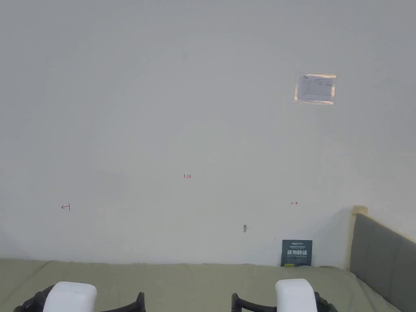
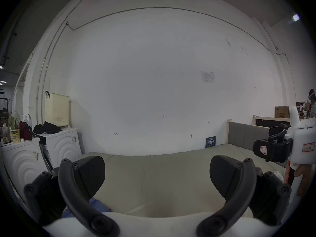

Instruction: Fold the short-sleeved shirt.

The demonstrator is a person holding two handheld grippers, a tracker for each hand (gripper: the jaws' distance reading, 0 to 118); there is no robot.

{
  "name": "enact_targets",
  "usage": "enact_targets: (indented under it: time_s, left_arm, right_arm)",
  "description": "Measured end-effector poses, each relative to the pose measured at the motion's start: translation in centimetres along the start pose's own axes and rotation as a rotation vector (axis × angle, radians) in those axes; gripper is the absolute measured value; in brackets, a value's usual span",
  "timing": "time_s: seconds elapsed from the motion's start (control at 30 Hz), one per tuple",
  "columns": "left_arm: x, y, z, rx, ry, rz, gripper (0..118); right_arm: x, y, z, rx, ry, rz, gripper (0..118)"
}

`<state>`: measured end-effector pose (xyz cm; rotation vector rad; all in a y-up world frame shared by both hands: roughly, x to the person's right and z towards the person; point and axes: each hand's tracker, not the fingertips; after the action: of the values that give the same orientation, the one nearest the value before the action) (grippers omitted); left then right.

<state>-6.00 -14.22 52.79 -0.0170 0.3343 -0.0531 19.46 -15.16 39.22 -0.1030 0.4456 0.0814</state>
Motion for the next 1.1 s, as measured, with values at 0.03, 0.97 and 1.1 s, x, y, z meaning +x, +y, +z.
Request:
enact_targets:
  time_s: [0.03,0.97,1.1]
  left_arm:
    - [0.1,0.0,0.0,-0.003,-0.009,-0.007,112]
    - [-12.8,-5.8,7.4,-0.187,0.379,0.025,0]
    - [-17.6,-8.5,3.0,-0.398,0.47,0.045,0]
  right_arm:
    - [0.1,0.0,0.1,-0.005,0.011,-0.006,92]
    - [-16.7,-3.7,-1.2,-0.051,0.413,0.066,0]
    - [-18.5,-6.2,-1.7,-0.104,0.439,0.083,0]
